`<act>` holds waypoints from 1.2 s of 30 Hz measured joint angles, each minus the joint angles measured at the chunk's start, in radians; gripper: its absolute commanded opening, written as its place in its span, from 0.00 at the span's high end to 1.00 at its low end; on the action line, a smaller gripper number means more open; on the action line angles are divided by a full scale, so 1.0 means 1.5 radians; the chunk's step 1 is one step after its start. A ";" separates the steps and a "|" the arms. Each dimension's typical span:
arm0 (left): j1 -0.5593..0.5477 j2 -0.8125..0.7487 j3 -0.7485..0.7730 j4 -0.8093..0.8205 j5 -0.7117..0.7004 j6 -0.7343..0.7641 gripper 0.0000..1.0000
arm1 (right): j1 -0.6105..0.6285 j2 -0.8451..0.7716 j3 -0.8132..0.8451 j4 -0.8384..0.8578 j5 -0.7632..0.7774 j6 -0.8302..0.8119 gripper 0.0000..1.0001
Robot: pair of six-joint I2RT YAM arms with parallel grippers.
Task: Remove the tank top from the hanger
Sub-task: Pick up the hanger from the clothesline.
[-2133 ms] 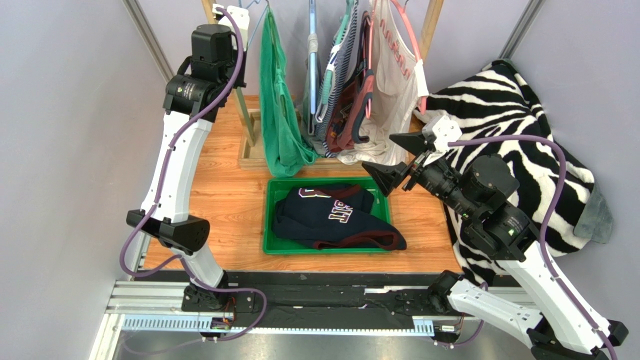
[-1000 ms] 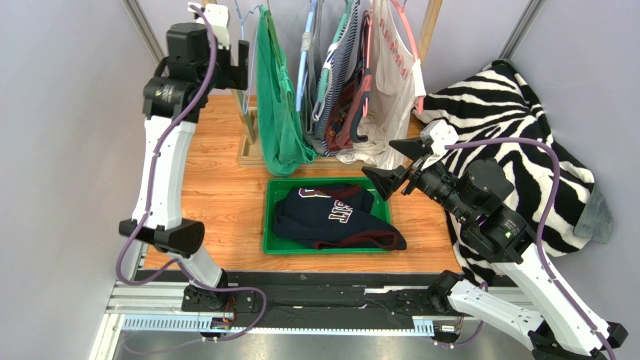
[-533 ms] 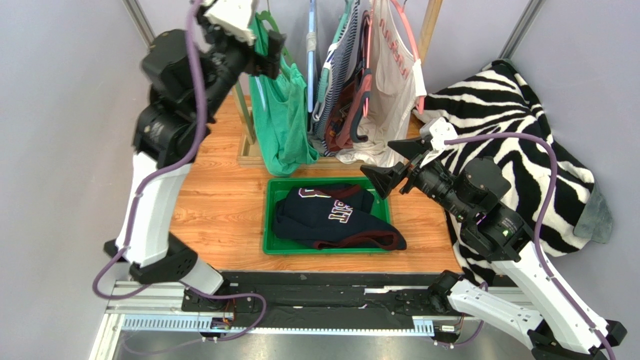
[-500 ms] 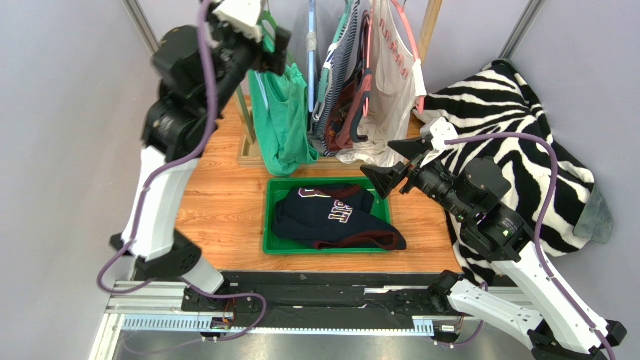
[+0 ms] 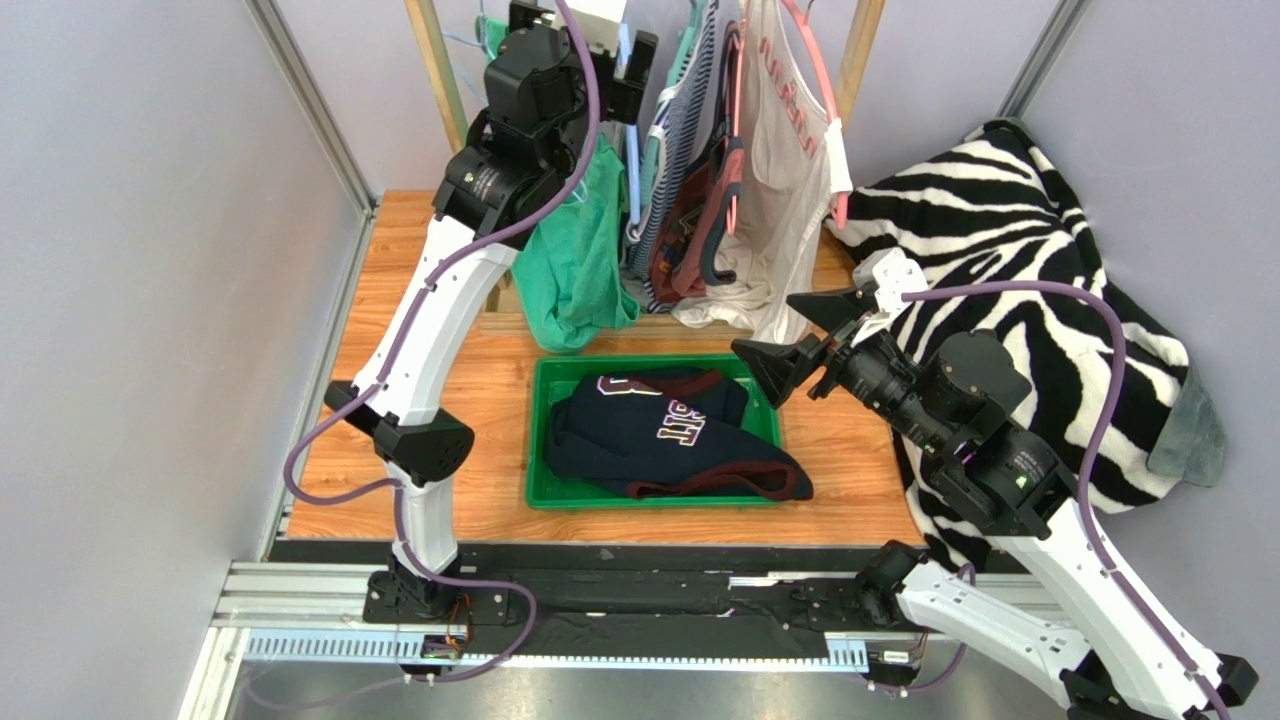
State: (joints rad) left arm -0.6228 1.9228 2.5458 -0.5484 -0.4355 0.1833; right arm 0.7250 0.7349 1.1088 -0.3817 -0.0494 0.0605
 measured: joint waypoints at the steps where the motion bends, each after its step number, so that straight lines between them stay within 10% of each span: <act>1: 0.003 0.000 0.000 0.010 -0.005 -0.008 0.02 | 0.000 -0.001 -0.001 -0.002 0.001 0.000 0.05; 36: 0.053 0.033 -0.082 -0.052 0.043 -0.157 0.16 | 0.000 -0.020 -0.010 -0.025 0.006 0.020 0.06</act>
State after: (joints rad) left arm -0.5426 1.9720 2.4233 -0.6258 -0.3714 -0.0528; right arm 0.7250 0.7055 1.0935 -0.4187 -0.0410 0.0910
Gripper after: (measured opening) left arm 0.904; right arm 0.942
